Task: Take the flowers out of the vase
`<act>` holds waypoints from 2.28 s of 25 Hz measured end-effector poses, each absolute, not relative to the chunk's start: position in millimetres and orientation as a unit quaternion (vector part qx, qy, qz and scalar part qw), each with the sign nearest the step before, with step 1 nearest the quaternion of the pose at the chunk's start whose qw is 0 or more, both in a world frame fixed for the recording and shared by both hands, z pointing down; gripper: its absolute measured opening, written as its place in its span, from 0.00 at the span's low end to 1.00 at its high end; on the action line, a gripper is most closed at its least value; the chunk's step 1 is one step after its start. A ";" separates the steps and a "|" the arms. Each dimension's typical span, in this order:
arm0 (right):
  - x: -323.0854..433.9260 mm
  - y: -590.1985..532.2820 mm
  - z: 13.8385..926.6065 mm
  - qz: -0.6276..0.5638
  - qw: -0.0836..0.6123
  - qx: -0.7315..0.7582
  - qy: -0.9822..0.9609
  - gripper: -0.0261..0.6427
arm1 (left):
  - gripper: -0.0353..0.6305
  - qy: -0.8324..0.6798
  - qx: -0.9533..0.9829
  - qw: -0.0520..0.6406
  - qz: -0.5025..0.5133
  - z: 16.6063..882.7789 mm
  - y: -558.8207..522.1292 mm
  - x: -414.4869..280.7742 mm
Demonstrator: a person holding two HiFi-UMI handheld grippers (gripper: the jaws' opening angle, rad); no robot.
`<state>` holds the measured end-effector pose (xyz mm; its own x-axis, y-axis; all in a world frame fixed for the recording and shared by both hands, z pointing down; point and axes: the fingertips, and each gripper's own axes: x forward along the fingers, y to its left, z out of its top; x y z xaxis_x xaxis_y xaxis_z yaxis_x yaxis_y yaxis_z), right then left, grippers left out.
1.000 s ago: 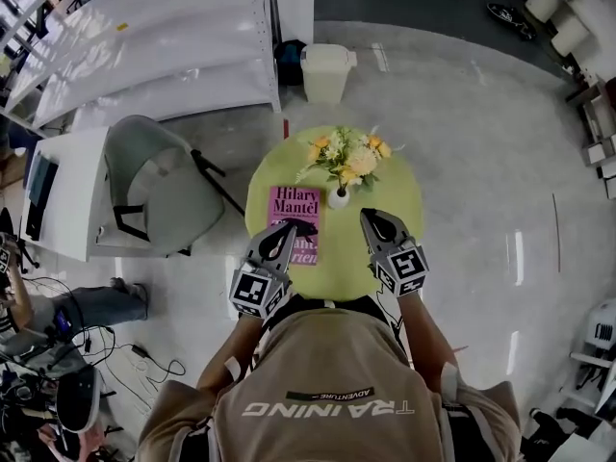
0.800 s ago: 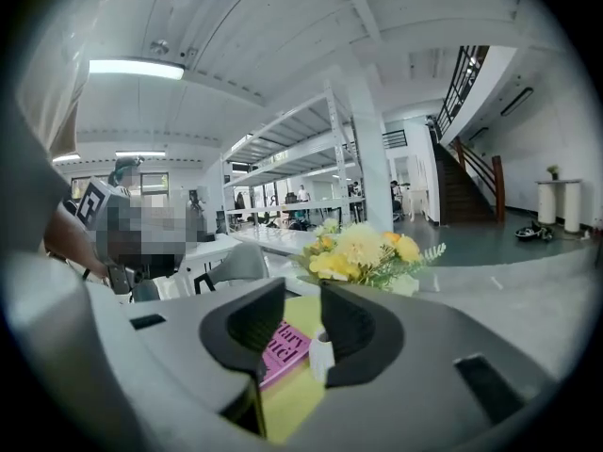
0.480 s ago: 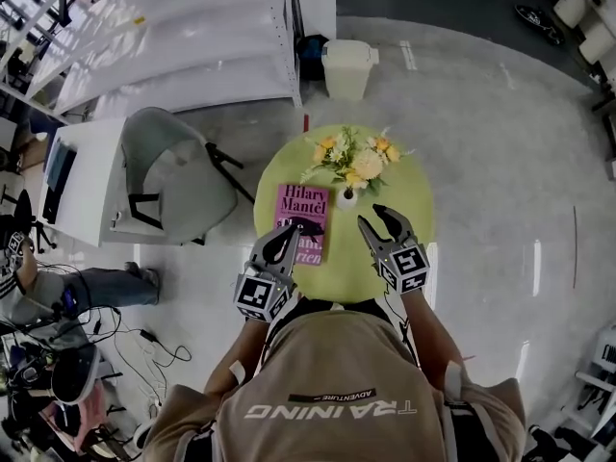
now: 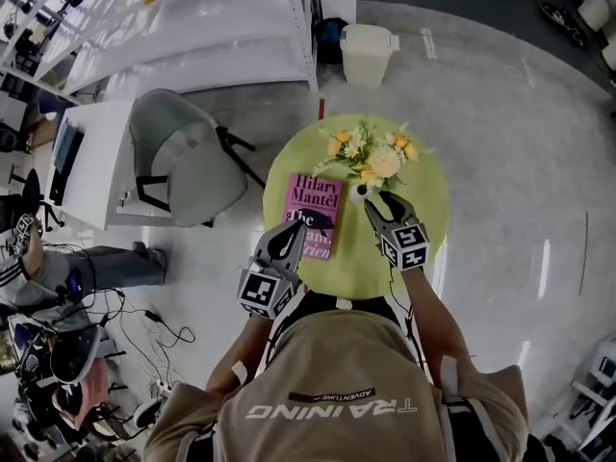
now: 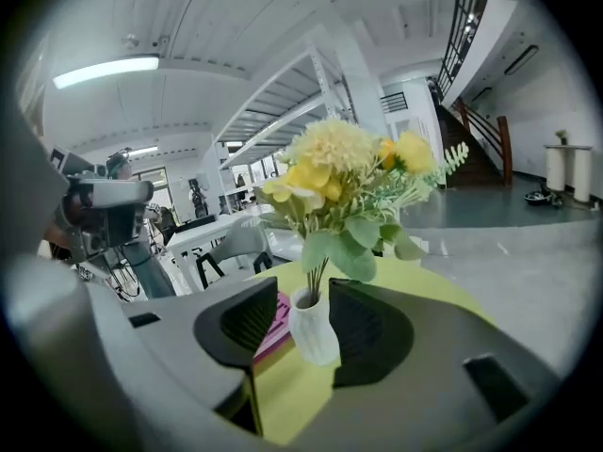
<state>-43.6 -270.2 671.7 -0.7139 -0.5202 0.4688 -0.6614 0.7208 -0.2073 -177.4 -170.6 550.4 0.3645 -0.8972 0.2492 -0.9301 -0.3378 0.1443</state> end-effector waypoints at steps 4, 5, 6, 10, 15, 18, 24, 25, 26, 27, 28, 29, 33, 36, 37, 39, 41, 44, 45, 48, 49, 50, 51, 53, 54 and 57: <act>-56.1 -286.8 686.4 0.193 0.196 0.321 -0.906 0.30 | 0.06 -0.562 0.813 0.136 0.069 561.2 -174.8 -184.8; -59.8 -290.2 689.4 0.196 0.196 0.320 -0.906 0.30 | 0.06 -0.562 0.812 0.138 0.070 563.7 -175.9 -187.0; -63.5 -293.6 692.4 0.198 0.197 0.319 -0.906 0.30 | 0.06 -0.563 0.812 0.139 0.070 565.6 -177.1 -189.3; -73.3 -306.8 703.6 0.201 0.197 0.321 -0.904 0.30 | 0.06 -0.565 0.809 0.146 0.072 573.5 -179.1 -194.7; -86.5 -318.5 705.7 0.196 0.188 0.326 -0.905 0.28 | 0.06 -0.568 0.806 0.150 0.077 581.2 -178.0 -203.0; -89.4 -322.2 705.0 0.185 0.185 0.331 -0.907 0.20 | 0.06 -0.569 0.804 0.155 0.077 586.5 -178.1 -206.3; -89.2 -323.1 699.9 0.172 0.178 0.333 -0.910 0.14 | 0.06 -0.567 0.805 0.157 0.076 588.7 -179.8 -206.6; -89.8 -321.9 695.8 0.169 0.172 0.332 -0.912 0.14 | 0.06 -0.566 0.805 0.158 0.076 588.6 -178.8 -206.8; -90.4 -320.7 690.9 0.165 0.166 0.330 -0.914 0.14 | 0.06 -0.565 0.806 0.160 0.074 588.6 -177.7 -206.9; -91.1 -319.8 685.5 0.161 0.159 0.328 -0.917 0.14 | 0.06 -0.564 0.806 0.161 0.073 588.7 -176.8 -206.8; -91.6 -319.4 680.3 0.157 0.154 0.327 -0.919 0.14 | 0.06 -0.564 0.807 0.161 0.072 588.3 -176.6 -206.7; -92.0 -319.2 675.4 0.154 0.148 0.326 -0.921 0.14 | 0.06 -0.564 0.807 0.159 0.072 587.3 -177.0 -206.5; -90.5 -317.5 653.5 0.140 0.130 0.327 -0.926 0.14 | 0.06 -0.560 0.811 0.154 0.072 583.8 -176.0 -203.3; -86.3 -319.2 633.7 0.129 0.116 0.326 -0.929 0.14 | 0.06 -0.558 0.813 0.152 0.066 579.6 -177.8 -197.9; -85.0 -319.9 627.2 0.124 0.112 0.326 -0.931 0.14 | 0.06 -0.557 0.814 0.151 0.064 578.0 -178.8 -196.2; -82.5 -319.9 613.8 0.114 0.102 0.326 -0.933 0.14 | 0.06 -0.555 0.817 0.147 0.061 575.0 -179.3 -192.8; -79.6 -317.5 600.5 0.104 0.093 0.329 -0.934 0.13 | 0.06 -0.551 0.820 0.144 0.058 571.5 -177.2 -189.8; -73.2 -313.3 582.8 0.095 0.082 0.336 -0.934 0.13 | 0.06 -0.546 0.824 0.141 0.056 565.4 -174.7 -184.4; -70.0 -312.8 577.2 0.093 0.079 0.338 -0.933 0.13 | 0.06 -0.545 0.825 0.141 0.055 563.3 -175.1 -181.7; -58.8 -309.7 562.8 0.086 0.073 0.341 -0.933 0.13 | 0.06 -0.538 0.829 0.141 0.054 558.0 -176.0 -172.1; -54.9 -307.6 558.6 0.083 0.071 0.343 -0.933 0.13 | 0.06 -0.536 0.831 0.140 0.054 556.9 -175.8 -169.1; -50.3 -305.6 554.4 0.080 0.070 0.346 -0.932 0.13 | 0.06 -0.532 0.833 0.140 0.053 556.3 -175.8 -166.1; -44.8 -303.9 550.3 0.077 0.068 0.350 -0.931 0.12 | 0.06 -0.529 0.835 0.141 0.053 556.2 -176.0 -162.7; -31.7 -299.7 543.0 0.070 0.067 0.360 -0.928 0.12 | 0.06 -0.522 0.839 0.143 0.053 556.4 -176.2 -155.1; -24.7 -297.1 540.1 0.068 0.068 0.365 -0.926 0.12 | 0.06 -0.518 0.842 0.143 0.053 556.0 -176.2 -151.1; -3.8 -286.9 541.7 0.077 0.075 0.377 -0.920 0.12 | 0.06 -0.508 0.848 0.140 0.051 551.7 -176.3 -140.2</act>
<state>-3.8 -286.9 541.7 -0.7040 -0.6827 0.1957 -0.7058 0.7032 -0.0858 -140.2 -176.3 551.7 0.4789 -0.8474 0.2293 -0.8761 -0.4451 0.1851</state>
